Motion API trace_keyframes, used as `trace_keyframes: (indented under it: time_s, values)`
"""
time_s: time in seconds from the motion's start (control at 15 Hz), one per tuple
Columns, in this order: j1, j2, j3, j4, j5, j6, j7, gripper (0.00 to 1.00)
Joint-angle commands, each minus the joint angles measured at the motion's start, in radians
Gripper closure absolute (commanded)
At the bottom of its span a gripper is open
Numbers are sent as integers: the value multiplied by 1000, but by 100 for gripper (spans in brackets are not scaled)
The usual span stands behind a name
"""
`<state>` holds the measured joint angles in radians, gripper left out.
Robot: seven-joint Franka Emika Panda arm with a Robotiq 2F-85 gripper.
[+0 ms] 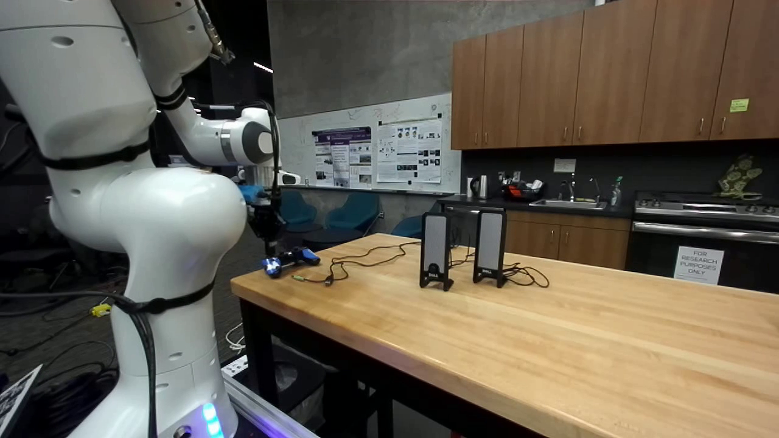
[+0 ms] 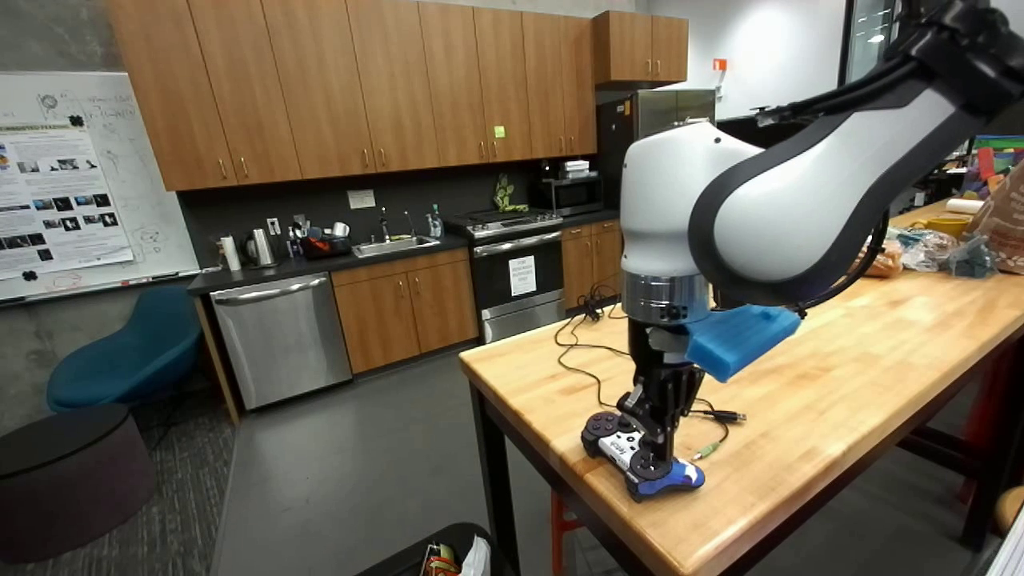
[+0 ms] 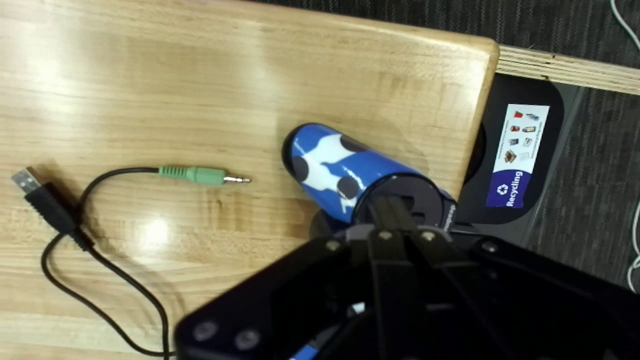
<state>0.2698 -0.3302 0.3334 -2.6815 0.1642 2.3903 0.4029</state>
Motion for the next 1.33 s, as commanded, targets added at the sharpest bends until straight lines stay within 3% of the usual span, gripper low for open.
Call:
trace_keyframes:
  time_s: [0.0,1.27]
  values:
    - [-12,21,-3,14,-16,1,-2,100]
    - [-13,16,3,23,-31,-33,8,100]
